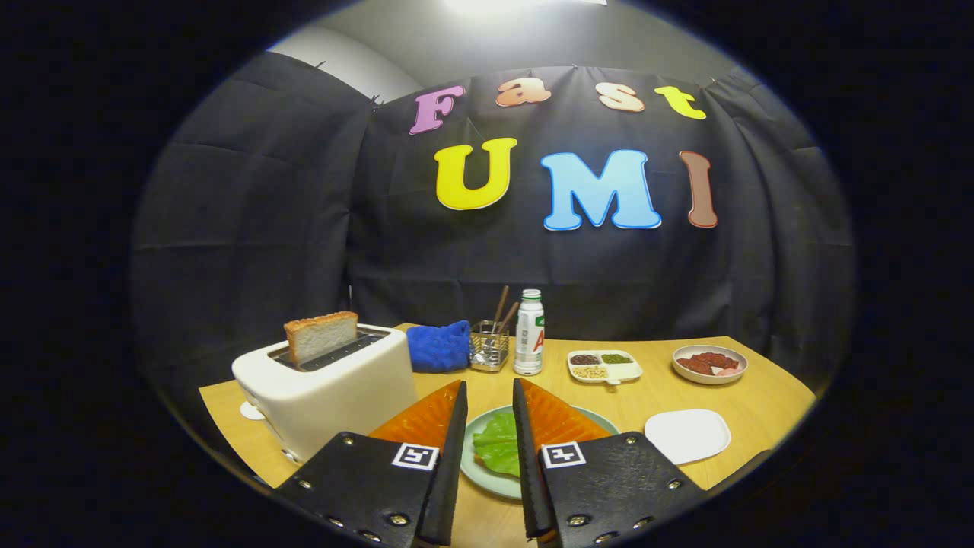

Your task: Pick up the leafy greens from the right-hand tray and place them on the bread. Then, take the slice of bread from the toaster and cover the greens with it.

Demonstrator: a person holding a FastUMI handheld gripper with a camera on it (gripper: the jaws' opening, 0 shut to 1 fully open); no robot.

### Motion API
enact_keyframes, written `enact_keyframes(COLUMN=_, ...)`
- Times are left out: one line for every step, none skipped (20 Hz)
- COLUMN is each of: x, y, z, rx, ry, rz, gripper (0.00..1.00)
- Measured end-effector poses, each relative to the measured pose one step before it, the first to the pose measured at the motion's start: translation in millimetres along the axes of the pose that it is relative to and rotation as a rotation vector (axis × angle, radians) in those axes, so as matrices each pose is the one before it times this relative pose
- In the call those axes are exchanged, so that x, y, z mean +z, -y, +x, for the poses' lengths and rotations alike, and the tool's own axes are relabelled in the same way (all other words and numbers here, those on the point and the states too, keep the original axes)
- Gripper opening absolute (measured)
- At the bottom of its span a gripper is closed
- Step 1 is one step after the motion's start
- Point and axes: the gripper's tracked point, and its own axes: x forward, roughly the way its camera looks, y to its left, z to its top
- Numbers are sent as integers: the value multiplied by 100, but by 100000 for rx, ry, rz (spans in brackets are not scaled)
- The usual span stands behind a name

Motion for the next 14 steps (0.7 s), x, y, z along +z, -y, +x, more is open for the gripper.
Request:
enact_keyframes(x=164, y=-1465, z=183, rx=2373, ry=-1027, rz=1814, gripper=35)
enact_keyframes(x=125, y=-1271, z=285, rx=2290, ry=-1062, rz=1269, gripper=35)
enact_keyframes(x=312, y=-1365, z=337, rx=2016, ry=-202, rz=669, gripper=35)
enact_keyframes(x=311, y=-1232, z=280, rx=2045, ry=87, rz=-429, gripper=35)
enact_keyframes(x=257, y=-1215, z=228, rx=1834, ry=216, rz=-955, gripper=35)
enact_keyframes(x=167, y=-1023, z=57, rx=1380, ry=667, rz=-916, gripper=35)
enact_keyframes(x=280, y=-831, z=84, rx=769, ry=476, rz=-1234, gripper=35)
enact_keyframes(x=-10, y=-656, z=123, rx=282, ry=158, rz=-217, gripper=35)
enact_keyframes(x=131, y=-955, z=143, rx=1570, ry=34, rz=916, gripper=35)
enact_keyframes(x=52, y=-1221, z=207, rx=1657, ry=-224, rz=968, gripper=35)
enact_keyframes(x=150, y=-807, z=284, rx=745, ry=-382, rz=860, gripper=35)
enact_keyframes(x=-22, y=-674, z=328, rx=915, ry=-626, rz=537, gripper=35)
enact_keyframes(x=-71, y=-736, z=256, rx=660, ry=-726, rz=1204, gripper=35)
enact_keyframes(x=-49, y=-993, z=382, rx=1067, ry=105, rz=2383, gripper=35)
